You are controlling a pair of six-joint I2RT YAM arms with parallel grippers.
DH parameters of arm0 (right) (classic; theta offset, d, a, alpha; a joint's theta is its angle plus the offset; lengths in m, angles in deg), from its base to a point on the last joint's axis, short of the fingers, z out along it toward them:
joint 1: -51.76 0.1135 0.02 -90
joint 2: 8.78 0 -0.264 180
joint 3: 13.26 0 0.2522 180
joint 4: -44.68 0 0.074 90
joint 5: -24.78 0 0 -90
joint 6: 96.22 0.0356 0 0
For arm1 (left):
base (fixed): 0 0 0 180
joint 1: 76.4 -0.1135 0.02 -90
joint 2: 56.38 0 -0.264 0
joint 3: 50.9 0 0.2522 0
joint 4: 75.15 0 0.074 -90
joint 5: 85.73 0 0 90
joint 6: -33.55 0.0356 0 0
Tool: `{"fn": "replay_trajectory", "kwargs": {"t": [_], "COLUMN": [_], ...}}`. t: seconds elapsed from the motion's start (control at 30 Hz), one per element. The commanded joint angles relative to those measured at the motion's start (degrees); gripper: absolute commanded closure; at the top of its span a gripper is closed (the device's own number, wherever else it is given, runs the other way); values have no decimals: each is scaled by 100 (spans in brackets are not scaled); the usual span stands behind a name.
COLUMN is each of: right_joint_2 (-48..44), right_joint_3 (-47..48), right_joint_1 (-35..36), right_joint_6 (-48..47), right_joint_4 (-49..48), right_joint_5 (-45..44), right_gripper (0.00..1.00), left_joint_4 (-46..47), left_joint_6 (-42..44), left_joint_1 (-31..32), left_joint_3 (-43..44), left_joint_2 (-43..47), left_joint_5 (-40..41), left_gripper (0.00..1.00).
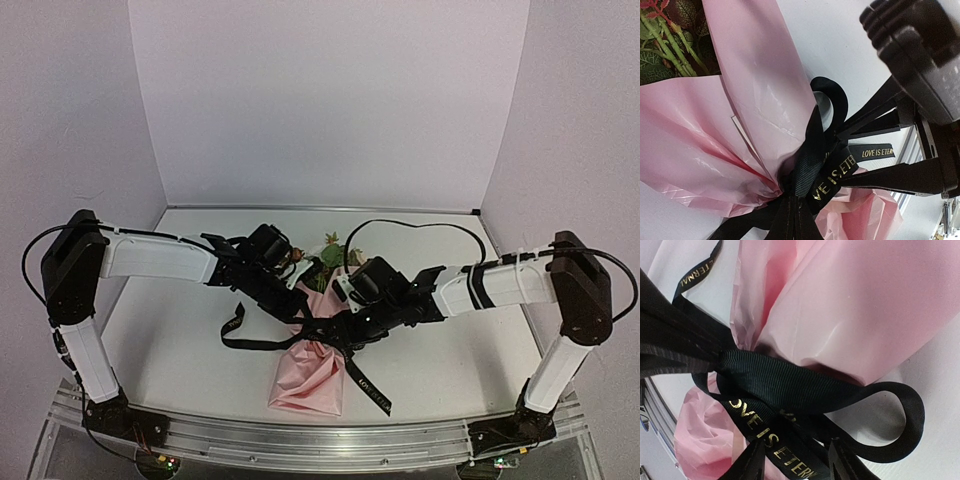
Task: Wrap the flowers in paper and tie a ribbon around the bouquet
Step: Cross the half-tied ribbon over the folded bouquet.
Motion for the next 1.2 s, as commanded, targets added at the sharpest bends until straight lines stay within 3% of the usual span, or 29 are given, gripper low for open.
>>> {"fn": "replay_trajectory", "kwargs": {"t": [0.0,0.4,0.8,1.07,1.17], "right_joint_2": [-65,93,130,73,-267], "right_joint_3": [-165,-387,-504,-122,243], "right_joint_1": [-137,-247,-240,-241,-243], "right_joint_6": [354,884,1079,1051,607], "right_joint_4": [-606,-1301,-1507,-946,286], "right_joint_5": [5,210,287,516,472], "right_gripper": [57,63,61,99,100], "left_joint_4": [119,130,129,119,64], "left_joint_6": [-7,-20,-25,-159,-252], "left_joint_1": [-18,-18,-18,-53,-89], "left_joint_3": [-15,-11,5,-11,-73], "left_joint_2": [272,250,241,347,428], "left_joint_5": [-70,-89,-123,-130,-134], "left_gripper": [100,100,100,100,100]}}
